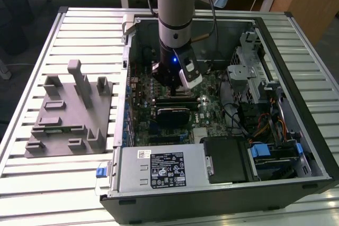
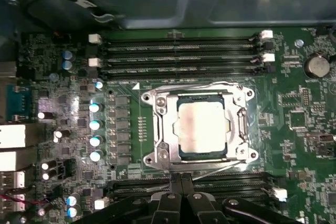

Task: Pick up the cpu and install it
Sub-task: 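Install the second cpu locking lever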

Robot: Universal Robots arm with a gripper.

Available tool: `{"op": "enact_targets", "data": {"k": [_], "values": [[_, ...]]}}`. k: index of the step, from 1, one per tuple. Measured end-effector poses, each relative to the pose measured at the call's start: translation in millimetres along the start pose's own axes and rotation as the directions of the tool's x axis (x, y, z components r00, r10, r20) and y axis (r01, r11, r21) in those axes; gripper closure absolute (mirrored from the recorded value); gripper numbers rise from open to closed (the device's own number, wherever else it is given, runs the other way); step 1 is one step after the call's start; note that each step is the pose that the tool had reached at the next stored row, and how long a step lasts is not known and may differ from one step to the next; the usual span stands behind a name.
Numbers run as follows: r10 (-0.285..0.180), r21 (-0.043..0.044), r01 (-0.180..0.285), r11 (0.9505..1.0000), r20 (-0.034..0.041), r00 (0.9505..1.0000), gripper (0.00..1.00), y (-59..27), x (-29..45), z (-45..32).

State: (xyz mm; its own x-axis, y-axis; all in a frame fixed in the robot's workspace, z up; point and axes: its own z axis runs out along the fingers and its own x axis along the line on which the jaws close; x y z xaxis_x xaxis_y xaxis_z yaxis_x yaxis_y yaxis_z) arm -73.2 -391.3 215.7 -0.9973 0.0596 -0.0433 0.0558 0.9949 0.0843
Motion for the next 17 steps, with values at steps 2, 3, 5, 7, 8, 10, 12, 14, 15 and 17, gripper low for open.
{"op": "enact_targets", "data": {"k": [2, 3, 5, 7, 8, 10, 12, 14, 15, 17], "values": [[-0.004, -0.0072, 0.003, 1.0, -0.0007, 1.0, 0.89, -0.7, 2.6, 0.4], [-0.005, -0.0093, 0.005, 0.9999, -0.0009, 1.0, 0.89, -1.2, 3.5, 0.7], [-0.007, -0.0106, 0.006, 0.9999, -0.001, 1.0, 0.89, -2.2, 4.1, 0.9], [-0.006, -0.0106, 0.006, 0.9999, -0.0011, 1.0, 0.89, -2.2, 4.2, 0.9], [-0.006, -0.0106, 0.006, 0.9999, -0.0011, 1.0, 0.89, -2.2, 4.2, 0.9], [-0.006, -0.0106, 0.006, 0.9999, -0.0012, 1.0, 0.89, -2.2, 4.2, 0.9], [-0.006, -0.0146, 0.006, 0.9999, -0.0013, 1.0, 0.89, -3.1, 4.5, 1.0], [-0.007, -0.0149, 0.007, 0.9999, -0.0013, 1.0, 0.89, -3.4, 4.6, 1.2], [-0.007, -0.0151, 0.007, 0.9999, -0.0015, 1.0, 0.89, -3.8, 4.7, 1.3], [-0.009, -0.0182, 0.009, 0.9998, -0.0017, 1.0, 0.89, -5.1, 5.7, 1.6]]}}
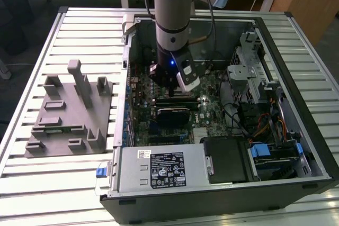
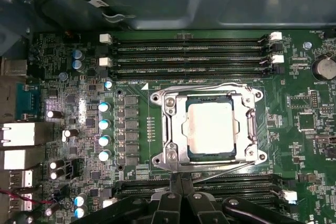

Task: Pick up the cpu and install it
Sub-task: 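Install the second cpu locking lever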

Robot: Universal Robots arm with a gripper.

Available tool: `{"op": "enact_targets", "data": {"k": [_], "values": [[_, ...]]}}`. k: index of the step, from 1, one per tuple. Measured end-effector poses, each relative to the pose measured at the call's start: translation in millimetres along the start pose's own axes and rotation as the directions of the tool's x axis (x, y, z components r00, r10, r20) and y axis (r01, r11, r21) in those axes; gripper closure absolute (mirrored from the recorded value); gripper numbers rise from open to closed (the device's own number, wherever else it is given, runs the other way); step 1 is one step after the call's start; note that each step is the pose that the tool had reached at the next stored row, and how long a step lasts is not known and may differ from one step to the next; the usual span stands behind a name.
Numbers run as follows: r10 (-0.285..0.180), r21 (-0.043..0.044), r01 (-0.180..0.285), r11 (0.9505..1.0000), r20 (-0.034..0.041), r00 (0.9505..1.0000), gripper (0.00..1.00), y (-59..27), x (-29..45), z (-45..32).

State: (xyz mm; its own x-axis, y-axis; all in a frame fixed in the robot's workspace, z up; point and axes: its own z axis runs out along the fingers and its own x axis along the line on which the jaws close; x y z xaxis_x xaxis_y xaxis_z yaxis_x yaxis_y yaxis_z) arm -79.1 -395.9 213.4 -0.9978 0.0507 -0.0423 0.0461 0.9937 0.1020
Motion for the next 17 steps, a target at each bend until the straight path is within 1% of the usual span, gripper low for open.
{"op": "enact_targets", "data": {"k": [2, 3, 5, 6, 8, 10, 11, 14, 15, 17], "values": [[-0.001, -0.0041, 0.001, 1.0, -0.0003, 1.0, 0.89, -1.0, 1.3, 0.2], [-0.002, -0.0075, 0.002, 1.0, -0.0006, 1.0, 0.89, -1.5, 2.0, 0.4], [-0.003, -0.0194, 0.003, 0.9998, -0.0012, 1.0, 0.89, -2.9, 2.9, 0.8], [-0.004, -0.0228, 0.004, 0.9997, -0.0014, 1.0, 0.89, -3.8, 3.1, 0.9], [-0.005, -0.0268, 0.005, 0.9996, -0.0017, 1.0, 0.89, -6.1, 3.3, 1.1], [-0.006, -0.0346, 0.006, 0.9994, -0.0023, 1.0, 0.89, -7.9, 3.7, 1.9], [-0.007, -0.0406, 0.007, 0.9992, -0.0026, 1.0, 0.89, -8.6, 3.9, 2.4], [-0.009, -0.0653, 0.008, 0.9978, -0.0039, 1.0, 0.89, -10.4, 4.6, 3.9], [-0.009, -0.0716, 0.009, 0.9974, -0.0042, 0.9999, 0.89, -11.0, 4.8, 4.4], [-0.011, -0.0794, 0.011, 0.9968, -0.0046, 0.9999, 0.89, -12.9, 5.3, 5.2]]}}
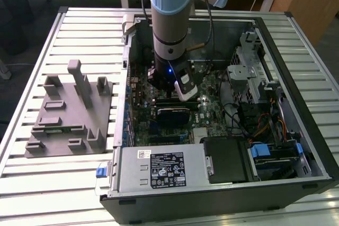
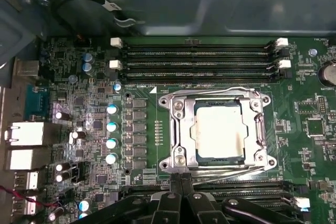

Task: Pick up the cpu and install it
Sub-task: 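Install the second cpu locking lever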

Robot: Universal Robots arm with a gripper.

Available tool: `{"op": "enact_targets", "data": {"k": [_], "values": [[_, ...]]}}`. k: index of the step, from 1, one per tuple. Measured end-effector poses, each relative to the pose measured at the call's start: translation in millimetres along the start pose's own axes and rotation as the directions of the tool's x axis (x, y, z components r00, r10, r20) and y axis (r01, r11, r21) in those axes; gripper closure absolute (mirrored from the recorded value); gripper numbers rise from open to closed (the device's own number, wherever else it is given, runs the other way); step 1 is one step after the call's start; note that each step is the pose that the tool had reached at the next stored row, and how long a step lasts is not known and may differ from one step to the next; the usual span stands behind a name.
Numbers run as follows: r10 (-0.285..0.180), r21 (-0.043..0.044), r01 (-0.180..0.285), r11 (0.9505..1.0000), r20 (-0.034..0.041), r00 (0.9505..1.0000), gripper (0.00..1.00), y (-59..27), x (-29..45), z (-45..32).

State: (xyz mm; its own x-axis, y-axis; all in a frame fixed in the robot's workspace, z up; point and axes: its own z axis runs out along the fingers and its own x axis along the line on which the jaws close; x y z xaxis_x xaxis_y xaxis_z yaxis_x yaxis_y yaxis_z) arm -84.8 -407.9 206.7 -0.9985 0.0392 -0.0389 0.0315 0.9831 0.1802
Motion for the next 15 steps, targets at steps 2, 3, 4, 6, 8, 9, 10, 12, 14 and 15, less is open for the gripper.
{"op": "enact_targets", "data": {"k": [2, 3, 4, 6, 8, 9, 10, 12, 14, 15], "values": [[-0.001, -0.0084, 0.001, 1.0, -0.0006, 1.0, 0.89, -1.7, 0.8, 0.5], [-0.002, -0.0119, 0.002, 0.9999, -0.0009, 1.0, 0.89, -2.5, 1.2, 0.7], [-0.003, -0.0147, 0.003, 0.9999, -0.0012, 1.0, 0.89, -3.4, 1.6, 0.7], [-0.006, -0.0209, 0.006, 0.9998, -0.0019, 1.0, 0.89, -4.9, 2.7, 0.9], [-0.009, -0.0251, 0.009, 0.9996, -0.0025, 1.0, 0.89, -6.3, 2.8, 0.8], [-0.01, -0.0289, 0.01, 0.9995, -0.003, 0.9999, 0.89, -6.8, 2.9, 0.9], [-0.012, -0.0334, 0.012, 0.9994, -0.0034, 0.9999, 0.89, -7.2, 3.0, 1.0], [-0.015, -0.0433, 0.015, 0.9989, -0.0042, 0.9999, 0.89, -8.2, 3.2, 1.4], [-0.018, -0.0531, 0.018, 0.9984, -0.0049, 0.9998, 0.89, -9.3, 3.3, 1.9], [-0.019, -0.0565, 0.019, 0.9982, -0.0052, 0.9998, 0.89, -10.1, 3.5, 2.1]]}}
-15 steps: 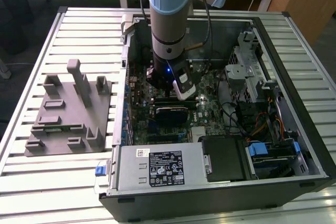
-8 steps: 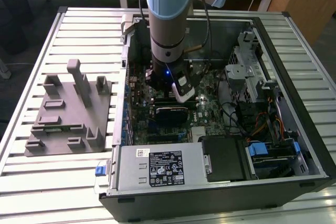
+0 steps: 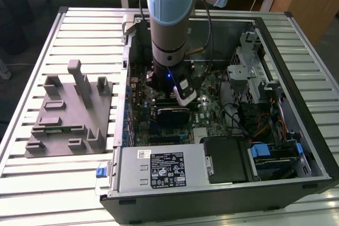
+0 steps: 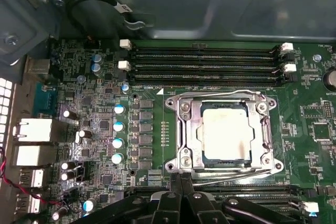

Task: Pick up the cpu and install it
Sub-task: 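Install the second cpu locking lever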

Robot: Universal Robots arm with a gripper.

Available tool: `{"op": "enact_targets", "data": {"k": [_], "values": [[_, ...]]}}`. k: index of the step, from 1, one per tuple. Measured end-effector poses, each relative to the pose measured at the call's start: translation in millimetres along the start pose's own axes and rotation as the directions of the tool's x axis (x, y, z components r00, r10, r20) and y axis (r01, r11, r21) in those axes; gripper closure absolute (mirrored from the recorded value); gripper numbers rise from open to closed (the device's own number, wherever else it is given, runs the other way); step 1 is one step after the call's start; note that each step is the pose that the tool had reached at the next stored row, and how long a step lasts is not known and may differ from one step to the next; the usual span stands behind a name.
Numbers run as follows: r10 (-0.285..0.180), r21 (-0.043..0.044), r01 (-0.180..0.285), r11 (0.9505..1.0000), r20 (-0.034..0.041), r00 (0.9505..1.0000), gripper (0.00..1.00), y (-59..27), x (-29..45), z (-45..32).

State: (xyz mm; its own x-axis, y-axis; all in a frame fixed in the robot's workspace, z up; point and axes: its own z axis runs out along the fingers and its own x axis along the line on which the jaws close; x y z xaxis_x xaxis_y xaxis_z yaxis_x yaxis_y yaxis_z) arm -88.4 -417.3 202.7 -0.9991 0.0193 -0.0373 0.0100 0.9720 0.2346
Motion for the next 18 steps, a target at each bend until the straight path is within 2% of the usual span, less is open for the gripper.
{"op": "enact_targets", "data": {"k": [4, 9, 18], "values": [[-0.005, -0.0156, 0.005, 0.9999, -0.0015, 1.0, 0.89, -3.1, 0.6, 1.1], [-0.013, -0.0487, 0.013, 0.9987, -0.004, 0.9999, 0.89, -5.4, 1.0, 3.8], [-0.022, -0.0665, 0.021, 0.9976, -0.006, 0.9997, 0.89, -7.0, 2.4, 7.8]]}}
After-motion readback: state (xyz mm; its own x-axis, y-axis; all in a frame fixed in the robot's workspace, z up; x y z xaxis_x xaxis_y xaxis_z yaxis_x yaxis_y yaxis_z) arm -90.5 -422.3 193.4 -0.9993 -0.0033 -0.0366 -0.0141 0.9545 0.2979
